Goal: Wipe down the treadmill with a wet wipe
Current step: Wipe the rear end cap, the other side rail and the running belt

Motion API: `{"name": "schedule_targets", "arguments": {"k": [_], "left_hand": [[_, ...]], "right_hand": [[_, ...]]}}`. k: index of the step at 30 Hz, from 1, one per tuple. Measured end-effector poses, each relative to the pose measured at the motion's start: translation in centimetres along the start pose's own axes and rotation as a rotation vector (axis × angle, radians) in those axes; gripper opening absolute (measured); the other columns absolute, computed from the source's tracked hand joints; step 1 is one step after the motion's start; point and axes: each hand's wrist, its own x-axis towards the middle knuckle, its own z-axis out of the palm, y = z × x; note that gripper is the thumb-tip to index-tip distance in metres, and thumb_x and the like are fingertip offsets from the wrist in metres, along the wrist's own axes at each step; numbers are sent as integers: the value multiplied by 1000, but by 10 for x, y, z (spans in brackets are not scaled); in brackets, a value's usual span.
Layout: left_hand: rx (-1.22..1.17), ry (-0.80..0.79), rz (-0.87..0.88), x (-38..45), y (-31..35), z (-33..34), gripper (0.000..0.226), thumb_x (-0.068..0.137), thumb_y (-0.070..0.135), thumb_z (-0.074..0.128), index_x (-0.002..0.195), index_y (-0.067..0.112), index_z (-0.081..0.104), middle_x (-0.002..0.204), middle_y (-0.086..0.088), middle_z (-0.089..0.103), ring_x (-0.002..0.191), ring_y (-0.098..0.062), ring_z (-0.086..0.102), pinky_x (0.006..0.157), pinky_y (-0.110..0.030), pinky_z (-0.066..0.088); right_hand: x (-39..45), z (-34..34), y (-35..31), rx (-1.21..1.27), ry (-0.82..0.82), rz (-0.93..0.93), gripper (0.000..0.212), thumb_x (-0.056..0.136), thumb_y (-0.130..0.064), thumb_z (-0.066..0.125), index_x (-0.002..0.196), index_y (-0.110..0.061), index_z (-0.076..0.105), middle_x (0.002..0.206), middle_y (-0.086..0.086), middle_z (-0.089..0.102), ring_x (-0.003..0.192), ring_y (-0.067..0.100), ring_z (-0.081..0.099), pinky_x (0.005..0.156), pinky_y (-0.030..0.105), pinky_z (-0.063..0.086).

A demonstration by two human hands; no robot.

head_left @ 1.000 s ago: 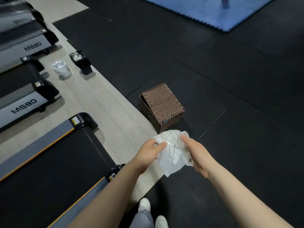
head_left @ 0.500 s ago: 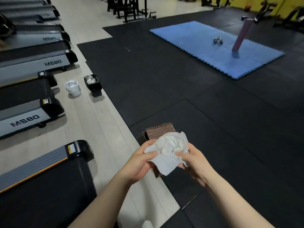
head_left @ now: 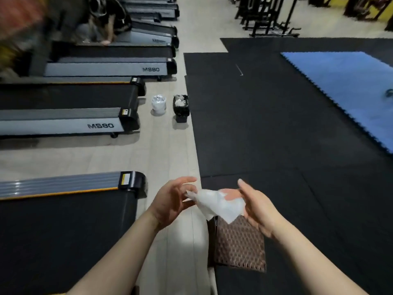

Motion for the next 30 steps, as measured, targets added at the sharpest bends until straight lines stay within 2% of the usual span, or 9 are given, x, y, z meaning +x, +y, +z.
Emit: {"name": "schedule_targets", "arguments": {"k": [2, 4, 8, 12, 15, 18, 23, 26, 30], "left_hand": [[156, 75, 45, 11, 9, -11, 28, 77, 31, 66, 98, 12, 68, 82, -3, 59, 78, -16, 59, 77, -33, 55], [280, 151, 88, 23, 19, -27, 25, 78, 24, 67, 100, 12, 68, 87, -2, 57, 80, -11, 58, 77, -29, 54], [479, 292, 175, 50, 44, -70, 38, 68, 6, 64, 100, 24, 71, 92, 1, 60, 70, -7, 52, 69, -23, 50], [486, 375, 223, 93, 79, -129, 48, 71, -2, 63, 96, 38, 73, 103, 1, 66, 82, -6, 59, 74, -24, 50], [511, 484, 247, 133, 113, -175, 50, 81, -7, 58, 105, 35, 67, 111, 4, 66, 102, -13, 62, 80, -21, 50], [598, 594, 196, 166, 147, -220, 41, 91, 2, 57, 111, 38, 58, 119, 6, 63, 105, -11, 61, 84, -23, 50], [749, 696, 50, 213, 201, -283, 35, 96, 14, 52, 126, 32, 54, 129, 10, 56, 119, -13, 53, 106, -36, 43], [763, 719, 57, 244, 232, -303, 35, 93, 8, 52, 117, 33, 55, 130, 6, 57, 121, -17, 53, 108, -38, 42], [801, 741, 63, 292, 272, -323, 38, 93, 7, 50, 123, 30, 53, 129, 9, 54, 121, -13, 50, 101, -26, 40]], "right_hand": [[31, 6, -15, -311, -47, -43, 44, 78, -51, 71, 98, -12, 76, 108, 19, 70, 98, 26, 67, 92, 45, 48], [67, 17, -26, -463, -110, -89, 36, 69, -37, 76, 101, -22, 71, 108, 4, 71, 101, 19, 66, 94, 46, 49], [144, 47, -42, -619, -219, -26, 60, 70, -9, 73, 116, -42, 54, 113, -11, 68, 111, 9, 61, 90, 34, 52], [228, 87, -62, -858, -292, 50, 32, 71, -10, 75, 95, -30, 71, 97, -4, 71, 94, 14, 66, 85, 30, 52], [289, 124, -86, -846, -305, 51, 16, 74, -12, 74, 88, -21, 73, 80, -7, 69, 77, 8, 62, 72, 24, 48], [346, 156, -109, -801, -213, 31, 13, 79, -11, 70, 91, -13, 69, 77, -3, 61, 71, 8, 55, 64, 21, 41], [428, 187, -143, -767, -124, 0, 21, 79, -23, 69, 94, -9, 62, 79, 0, 58, 72, 12, 53, 65, 26, 41], [471, 197, -166, -742, -108, -7, 20, 83, -30, 67, 93, -13, 64, 89, 3, 68, 78, 15, 61, 68, 28, 48], [541, 207, -199, -750, -102, -32, 16, 88, -29, 62, 93, -14, 65, 91, 6, 69, 83, 22, 66, 67, 33, 55]]}}
